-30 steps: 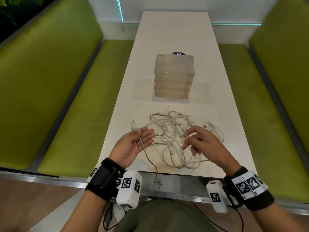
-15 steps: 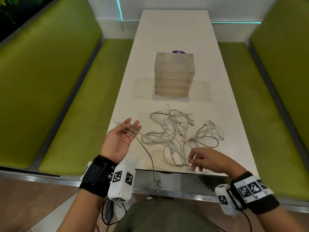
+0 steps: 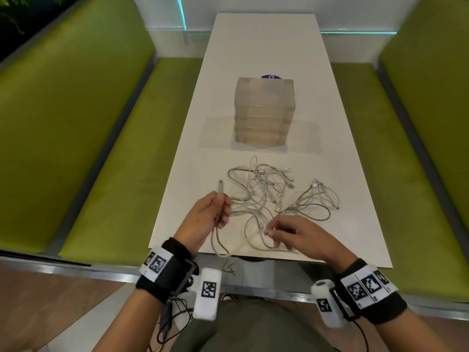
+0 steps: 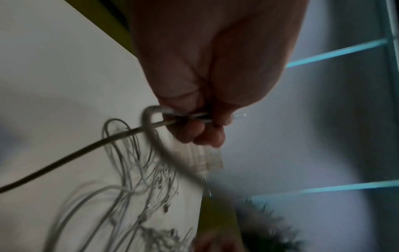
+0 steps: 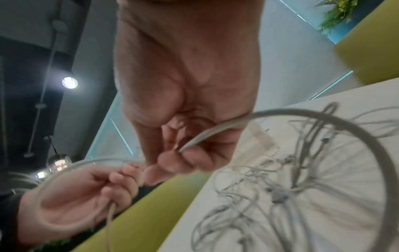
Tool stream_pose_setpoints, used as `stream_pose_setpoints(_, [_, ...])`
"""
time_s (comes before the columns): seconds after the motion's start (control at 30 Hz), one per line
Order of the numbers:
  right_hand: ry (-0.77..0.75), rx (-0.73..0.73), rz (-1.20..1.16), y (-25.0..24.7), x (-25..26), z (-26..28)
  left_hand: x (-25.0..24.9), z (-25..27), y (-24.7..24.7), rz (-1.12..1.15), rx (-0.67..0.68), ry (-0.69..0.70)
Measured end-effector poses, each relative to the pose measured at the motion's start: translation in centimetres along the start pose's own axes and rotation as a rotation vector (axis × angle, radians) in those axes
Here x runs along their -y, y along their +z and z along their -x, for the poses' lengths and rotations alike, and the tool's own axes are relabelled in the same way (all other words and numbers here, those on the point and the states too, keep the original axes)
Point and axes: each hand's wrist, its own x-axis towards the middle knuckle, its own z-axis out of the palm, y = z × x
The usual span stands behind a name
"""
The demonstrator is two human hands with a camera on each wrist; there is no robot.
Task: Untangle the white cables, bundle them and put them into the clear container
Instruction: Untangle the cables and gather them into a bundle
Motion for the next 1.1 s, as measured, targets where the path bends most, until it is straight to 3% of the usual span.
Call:
stream_pose_setpoints(0.1, [-0.044, -0.228, -0.001, 0.0, 1.5, -1.3, 0.9, 0.5, 2.3, -0.038, 0.069, -0.034])
stream_pose_setpoints(0.17, [-0.035, -0.281, 0.117, 0.0, 2.1, -2.1, 1.1, 0.7, 3.0, 0.065, 0.087, -0.095])
stream_pose_setpoints(0.27, [0.011, -0.251, 0.211, 0.0, 2.8, -2.6, 1.0, 0.8, 3.3, 0.080, 0.091, -0.056])
stream_pose_setpoints(0.43, [0.096, -0.212, -0.020, 0.4, 3.4, -3.0, 1.8, 0.7, 3.1, -0.127, 0.120, 0.095])
stream_pose_setpoints(0.63, [0.033, -0.088, -0.034, 0.5, 3.6, -3.4, 2.0, 0.4, 3.3, 0.055, 0.066, 0.181])
stream_pose_setpoints(0.77, [-0.016, -0.068, 0.184, -1.4, 1.3, -3.9, 0.0, -1.3, 1.0, 0.205, -0.115, 0.374])
stream_pose_setpoints(0.83, [0.000, -0.104, 0.162, -3.0, -0.7, -3.9, -1.5, -1.4, -1.5, 0.265, -0.205, 0.468])
stream_pose_setpoints(0.97, [-0.011, -0.211, 0.018, -5.2, -2.6, -3.7, -3.5, -0.6, -5.0, 0.444, -0.242, 0.494])
stream_pose_setpoints(1.1, [-0.060, -0.231, 0.047, -4.6, -1.2, -4.5, -2.4, -1.2, -3.6, 0.269, -0.195, 0.394])
